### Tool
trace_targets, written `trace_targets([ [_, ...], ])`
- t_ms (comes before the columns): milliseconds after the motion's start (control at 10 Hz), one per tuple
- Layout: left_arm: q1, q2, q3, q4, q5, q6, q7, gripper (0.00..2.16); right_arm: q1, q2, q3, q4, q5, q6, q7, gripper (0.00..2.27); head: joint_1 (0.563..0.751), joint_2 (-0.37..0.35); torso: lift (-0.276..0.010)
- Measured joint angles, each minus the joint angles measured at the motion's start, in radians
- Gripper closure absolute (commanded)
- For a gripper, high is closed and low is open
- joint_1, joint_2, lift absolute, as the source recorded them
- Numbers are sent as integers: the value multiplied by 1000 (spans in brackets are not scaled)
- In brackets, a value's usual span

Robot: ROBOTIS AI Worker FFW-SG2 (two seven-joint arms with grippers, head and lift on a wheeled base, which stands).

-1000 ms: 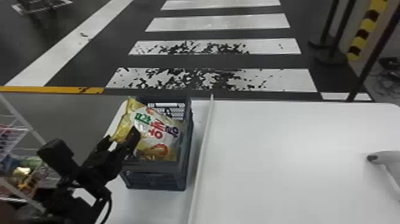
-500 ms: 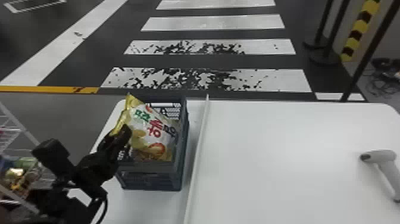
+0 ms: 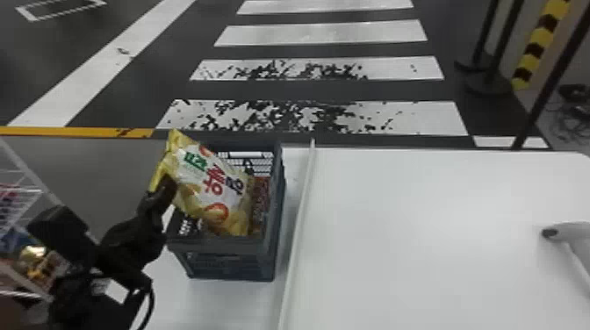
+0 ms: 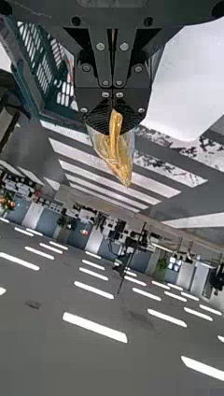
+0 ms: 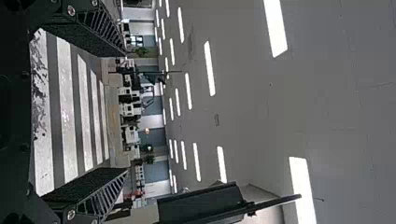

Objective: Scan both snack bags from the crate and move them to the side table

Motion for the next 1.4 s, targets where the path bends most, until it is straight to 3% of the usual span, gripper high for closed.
trace_targets([
  [200,39,2,12,-105,-12,-13,10,1889,-4,1,6,3,0,-7,0,117,695,144,-95],
  [600,91,12,58,-308,31,26,31,1889,-15,3,18,9,2,-4,0,117,695,131,-95],
  [800,101,13,99,-390,108,71,14,1889,-19,5,18,9,2,9,0,117,695,119,-95],
  [1100,79,-8,174,-446,321,324,-132,1889,-33,14,9,22,0,43,-3,120,695,35,-95],
  [1300,54,-34,176,-423,426,483,-254,1889,-26,15,0,19,-1,11,-3,120,695,-71,-95],
  [1400,35,-51,155,-401,450,546,-278,1889,-24,15,-3,17,0,6,-3,120,695,-122,-95],
])
